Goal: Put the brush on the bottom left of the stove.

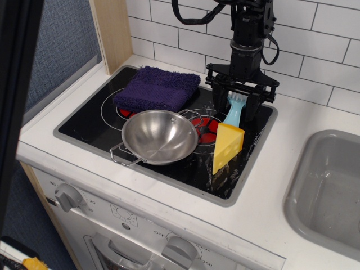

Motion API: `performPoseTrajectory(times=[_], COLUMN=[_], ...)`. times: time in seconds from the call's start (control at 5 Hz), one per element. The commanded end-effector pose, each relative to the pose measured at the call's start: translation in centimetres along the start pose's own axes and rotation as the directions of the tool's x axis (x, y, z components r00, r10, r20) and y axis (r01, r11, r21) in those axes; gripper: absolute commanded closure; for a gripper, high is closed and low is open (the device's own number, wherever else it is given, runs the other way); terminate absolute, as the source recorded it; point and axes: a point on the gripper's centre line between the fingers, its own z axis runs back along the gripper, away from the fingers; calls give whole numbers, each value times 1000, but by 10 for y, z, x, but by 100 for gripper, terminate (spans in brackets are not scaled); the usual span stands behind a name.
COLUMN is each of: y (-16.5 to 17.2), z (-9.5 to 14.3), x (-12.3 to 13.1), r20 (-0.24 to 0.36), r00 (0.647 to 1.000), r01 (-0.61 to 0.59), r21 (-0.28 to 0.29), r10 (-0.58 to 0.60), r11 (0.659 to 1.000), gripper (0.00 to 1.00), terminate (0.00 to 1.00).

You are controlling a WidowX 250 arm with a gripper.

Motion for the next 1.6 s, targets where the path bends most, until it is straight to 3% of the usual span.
performPoseTrajectory(times=[0.0,0.2,0.4,0.6,0.8,1.0,1.2,1.4], y=[-13,-8,22,57,106,143,162,171], z=[48,97,139,141,126,116,111,96], x=[18,25,6,-25,-62,-85,-104,-113], r20=[159,279,351,291,187,135,99,110], r00=[986,960,936,957,982,985,979,979], r01=[68,63,38,18,33,102,169,161], r21=[-73,-95,-87,-73,-22,20,87,105], r10=[-56,-34,-5,4,-28,-104,-177,-173], r11=[995,994,995,997,999,995,982,981], gripper=[100,100,100,100,100,100,100,100], terminate=[0,0,0,0,0,0,0,0])
